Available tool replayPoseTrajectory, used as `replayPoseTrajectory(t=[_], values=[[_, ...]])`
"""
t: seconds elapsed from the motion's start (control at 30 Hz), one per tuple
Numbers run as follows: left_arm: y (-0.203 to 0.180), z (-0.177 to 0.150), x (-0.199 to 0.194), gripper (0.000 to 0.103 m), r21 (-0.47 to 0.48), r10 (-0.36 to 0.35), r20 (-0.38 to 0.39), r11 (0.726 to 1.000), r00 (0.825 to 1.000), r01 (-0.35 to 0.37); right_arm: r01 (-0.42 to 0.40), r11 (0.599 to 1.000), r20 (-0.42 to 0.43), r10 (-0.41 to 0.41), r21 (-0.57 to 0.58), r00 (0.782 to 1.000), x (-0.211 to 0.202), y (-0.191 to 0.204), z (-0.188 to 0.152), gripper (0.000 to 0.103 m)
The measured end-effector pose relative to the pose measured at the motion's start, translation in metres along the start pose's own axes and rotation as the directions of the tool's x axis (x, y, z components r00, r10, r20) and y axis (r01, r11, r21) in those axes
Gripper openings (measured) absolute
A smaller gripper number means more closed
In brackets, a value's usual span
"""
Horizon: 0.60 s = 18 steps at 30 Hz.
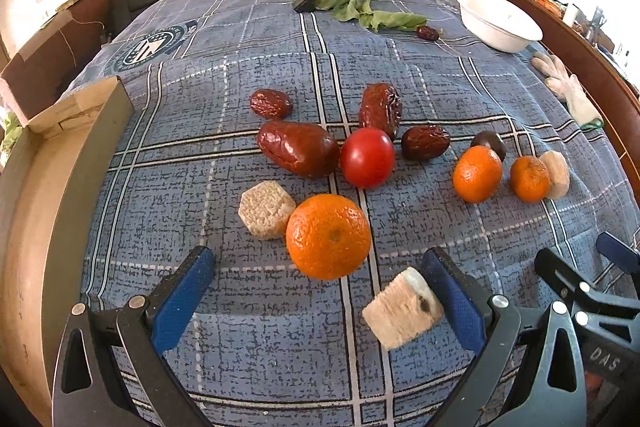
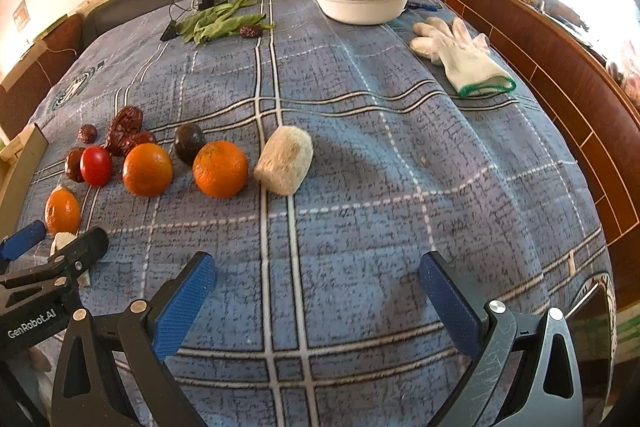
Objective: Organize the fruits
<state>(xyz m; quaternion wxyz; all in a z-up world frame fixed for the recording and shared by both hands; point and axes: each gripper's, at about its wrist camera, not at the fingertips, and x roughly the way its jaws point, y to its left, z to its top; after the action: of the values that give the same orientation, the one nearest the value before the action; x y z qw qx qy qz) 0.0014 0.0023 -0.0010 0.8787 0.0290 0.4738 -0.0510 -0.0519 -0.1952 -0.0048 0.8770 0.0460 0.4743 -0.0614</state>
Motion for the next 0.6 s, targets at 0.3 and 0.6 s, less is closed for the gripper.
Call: replayPoseTrajectory(t=[0.3,0.6], values=[[0.012,-0.010,-0.036,0.101,-0.037,-0.065,0.100,0.997,0.993,0.069,-0.004,1.000,0.011,0.004,-0.005,1.000,0.001,0.001,-0.001,0.103],[0.032,-0.049,-0.175,0.102,-0.071,0.102,0.553,0.995,0.827,-0.075,-0.012,1.000,0.035,0.013,-0.007,0.999,-0.004,0.004,-0.004,0.099]])
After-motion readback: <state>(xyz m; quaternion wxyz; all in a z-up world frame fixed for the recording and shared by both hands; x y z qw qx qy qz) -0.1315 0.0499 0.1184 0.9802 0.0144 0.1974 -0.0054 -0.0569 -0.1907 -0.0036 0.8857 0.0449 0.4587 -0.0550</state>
